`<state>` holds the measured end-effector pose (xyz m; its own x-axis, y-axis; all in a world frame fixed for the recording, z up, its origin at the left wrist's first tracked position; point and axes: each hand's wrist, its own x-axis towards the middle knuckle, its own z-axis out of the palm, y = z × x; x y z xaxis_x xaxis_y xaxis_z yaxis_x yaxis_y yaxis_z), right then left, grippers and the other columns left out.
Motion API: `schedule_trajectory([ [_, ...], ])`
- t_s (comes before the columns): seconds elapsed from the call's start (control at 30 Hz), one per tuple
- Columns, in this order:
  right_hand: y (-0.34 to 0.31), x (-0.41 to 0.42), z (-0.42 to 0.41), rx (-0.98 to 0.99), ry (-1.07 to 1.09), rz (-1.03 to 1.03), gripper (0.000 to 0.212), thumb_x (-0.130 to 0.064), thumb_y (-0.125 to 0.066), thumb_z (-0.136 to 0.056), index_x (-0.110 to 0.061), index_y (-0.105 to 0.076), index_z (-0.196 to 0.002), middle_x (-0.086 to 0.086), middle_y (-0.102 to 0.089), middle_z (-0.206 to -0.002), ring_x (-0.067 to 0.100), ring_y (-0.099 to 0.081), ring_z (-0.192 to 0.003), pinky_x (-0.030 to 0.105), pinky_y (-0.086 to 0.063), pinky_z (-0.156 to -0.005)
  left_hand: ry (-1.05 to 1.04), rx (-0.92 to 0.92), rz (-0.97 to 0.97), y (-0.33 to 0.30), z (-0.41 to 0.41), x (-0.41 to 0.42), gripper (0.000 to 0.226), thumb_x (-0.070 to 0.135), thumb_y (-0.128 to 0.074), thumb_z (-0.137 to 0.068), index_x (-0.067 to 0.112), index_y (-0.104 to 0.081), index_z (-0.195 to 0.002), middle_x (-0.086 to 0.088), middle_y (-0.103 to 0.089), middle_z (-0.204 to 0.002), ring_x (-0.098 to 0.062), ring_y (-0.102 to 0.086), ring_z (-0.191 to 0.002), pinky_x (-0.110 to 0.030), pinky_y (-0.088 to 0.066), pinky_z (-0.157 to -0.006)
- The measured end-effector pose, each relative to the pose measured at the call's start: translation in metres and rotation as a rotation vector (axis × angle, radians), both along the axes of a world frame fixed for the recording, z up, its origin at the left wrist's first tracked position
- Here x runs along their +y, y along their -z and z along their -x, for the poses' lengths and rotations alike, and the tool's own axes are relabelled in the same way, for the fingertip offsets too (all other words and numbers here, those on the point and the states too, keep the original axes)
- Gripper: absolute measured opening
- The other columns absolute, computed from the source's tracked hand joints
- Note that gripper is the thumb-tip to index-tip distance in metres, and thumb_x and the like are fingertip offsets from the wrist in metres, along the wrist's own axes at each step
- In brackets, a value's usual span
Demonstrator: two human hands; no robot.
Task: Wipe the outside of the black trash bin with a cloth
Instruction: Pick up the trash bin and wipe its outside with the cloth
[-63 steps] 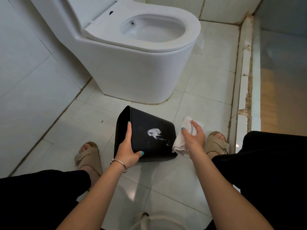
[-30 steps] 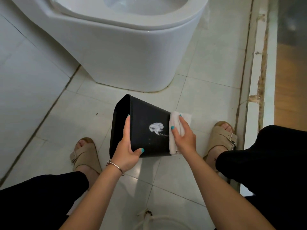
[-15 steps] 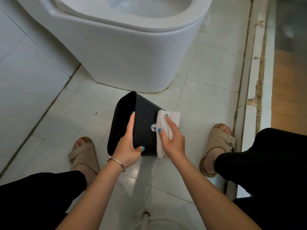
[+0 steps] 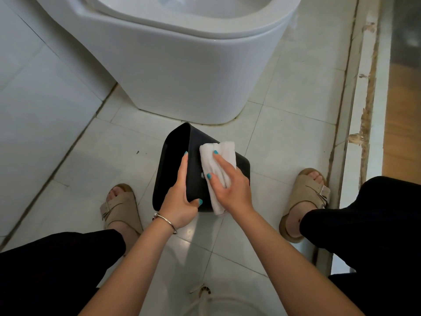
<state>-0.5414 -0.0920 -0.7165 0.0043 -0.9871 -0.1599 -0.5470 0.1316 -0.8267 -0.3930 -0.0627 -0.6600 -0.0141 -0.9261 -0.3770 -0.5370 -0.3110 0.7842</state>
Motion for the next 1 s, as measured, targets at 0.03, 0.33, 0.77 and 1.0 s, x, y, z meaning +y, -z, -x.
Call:
schedule_trajectory([
  [0.03, 0.003, -0.001, 0.005, 0.022, 0.011, -0.010, 0.051, -0.047, -0.055, -0.092, -0.059, -0.035, -0.137, 0.000, -0.054, -0.105, 0.013, -0.052, -0.090, 0.026, -0.048, -0.079, -0.002, 0.009, 0.001, 0.001, 0.000, 0.000, 0.115, -0.005, -0.068, -0.079, 0.048, 0.010, -0.146, 0.010, -0.048, -0.121, -0.010, -0.061, -0.099, -0.035, -0.056, -0.086],
  [0.33, 0.037, -0.005, 0.046, 0.064, 0.209, -0.203, 0.051, -0.043, -0.052, -0.095, -0.051, -0.034, -0.142, 0.009, -0.056, -0.121, 0.029, -0.055, -0.110, 0.036, -0.047, -0.091, 0.006, 0.031, -0.011, -0.002, 0.008, -0.003, 0.113, -0.006, -0.067, -0.080, 0.048, 0.007, -0.146, 0.017, -0.037, -0.124, -0.004, -0.047, -0.105, -0.030, -0.050, -0.092],
  [0.77, 0.009, 0.005, -0.002, -0.127, 0.218, -0.154, 0.053, -0.037, -0.052, -0.096, -0.042, -0.034, -0.146, 0.006, -0.057, -0.129, 0.025, -0.054, -0.115, 0.023, -0.039, -0.089, 0.154, -0.308, 0.049, -0.017, 0.015, -0.011, 0.116, 0.002, -0.065, -0.081, 0.051, 0.024, -0.139, -0.010, -0.065, -0.090, -0.019, -0.062, -0.065, -0.038, -0.056, -0.064],
  [1.0, -0.018, -0.008, -0.009, -0.118, 0.010, -0.063, 0.053, -0.046, -0.058, -0.091, -0.053, -0.037, -0.139, -0.002, -0.055, -0.122, 0.017, -0.053, -0.109, 0.031, -0.049, -0.090, -0.028, 0.022, 0.051, 0.001, -0.001, -0.008, 0.113, -0.006, -0.065, -0.079, 0.047, 0.007, -0.147, 0.011, -0.046, -0.129, -0.010, -0.056, -0.109, -0.029, -0.051, -0.092],
])
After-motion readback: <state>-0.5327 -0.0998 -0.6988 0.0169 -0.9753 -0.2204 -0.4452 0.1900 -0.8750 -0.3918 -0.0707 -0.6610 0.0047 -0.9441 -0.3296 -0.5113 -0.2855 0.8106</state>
